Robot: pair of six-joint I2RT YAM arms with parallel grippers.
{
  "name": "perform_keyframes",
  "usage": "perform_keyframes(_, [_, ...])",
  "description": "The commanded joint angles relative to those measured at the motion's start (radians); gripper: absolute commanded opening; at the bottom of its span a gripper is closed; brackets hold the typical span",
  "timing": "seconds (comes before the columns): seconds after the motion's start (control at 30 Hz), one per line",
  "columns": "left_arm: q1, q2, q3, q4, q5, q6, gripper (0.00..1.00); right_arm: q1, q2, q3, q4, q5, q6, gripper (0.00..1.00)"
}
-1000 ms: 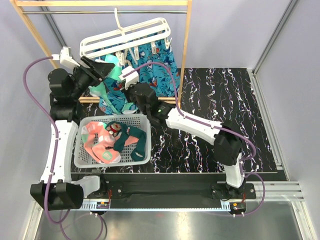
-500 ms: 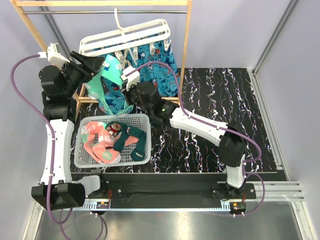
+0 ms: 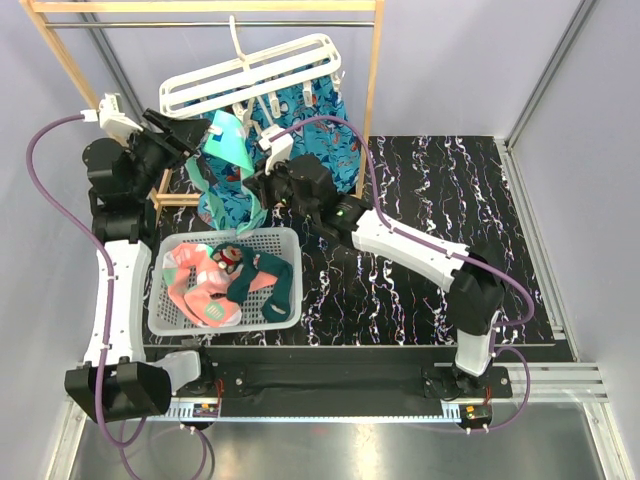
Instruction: Remove the socks clipped to the hanger
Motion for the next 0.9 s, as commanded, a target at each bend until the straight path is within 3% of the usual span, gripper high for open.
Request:
perform_keyframes(0.0, [0.006,-0.025,-0.012,0.095,0.007,-0.007,0.65,-0.011,-0.071,-0.002,0.023,-0.054,0.037,0.00])
perform_keyframes(0.47, [0.006,0.007,-0.037,0.183,0.013,-0.092,0.59,-0.014,-0.064,-0.002,0.023,-0.076,0.060,0.00])
perform_keyframes(0.87, [0.006,-0.001,-0.098,0.241,-0.008,-0.136,0.62,-0.017,-0.064,-0.001,0.017,-0.093,0.071,0.00])
